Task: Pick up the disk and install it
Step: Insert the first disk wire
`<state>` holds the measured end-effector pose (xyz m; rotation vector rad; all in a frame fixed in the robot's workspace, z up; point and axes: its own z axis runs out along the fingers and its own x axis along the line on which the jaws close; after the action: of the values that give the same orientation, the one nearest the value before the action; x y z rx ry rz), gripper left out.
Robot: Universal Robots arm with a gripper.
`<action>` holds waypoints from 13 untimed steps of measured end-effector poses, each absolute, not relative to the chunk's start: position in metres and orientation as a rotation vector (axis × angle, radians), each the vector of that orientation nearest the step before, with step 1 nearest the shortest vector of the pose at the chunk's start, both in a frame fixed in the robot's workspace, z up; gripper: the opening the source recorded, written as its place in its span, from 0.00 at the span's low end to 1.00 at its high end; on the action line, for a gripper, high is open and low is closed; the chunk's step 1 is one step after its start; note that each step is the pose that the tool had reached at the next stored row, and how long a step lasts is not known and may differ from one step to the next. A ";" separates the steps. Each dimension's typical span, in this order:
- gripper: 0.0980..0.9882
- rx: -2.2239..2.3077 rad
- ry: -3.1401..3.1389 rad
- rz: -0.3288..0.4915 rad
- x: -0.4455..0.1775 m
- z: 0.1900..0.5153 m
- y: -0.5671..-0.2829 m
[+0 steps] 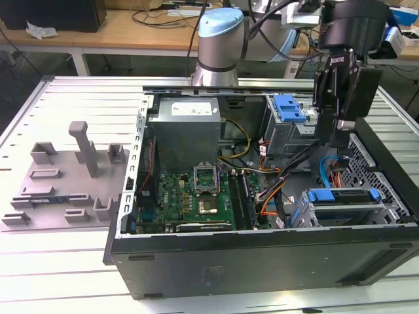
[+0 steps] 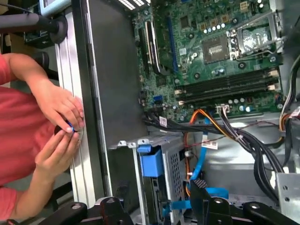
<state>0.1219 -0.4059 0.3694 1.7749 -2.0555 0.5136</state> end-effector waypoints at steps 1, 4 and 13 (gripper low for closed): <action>0.59 1.776 -2.056 0.512 0.127 0.368 -0.406; 0.59 1.776 -2.057 0.512 0.142 0.365 -0.406; 0.59 1.769 -2.054 0.520 0.164 0.352 -0.386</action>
<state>0.1636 -0.3857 0.3523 1.7685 -2.0536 0.5201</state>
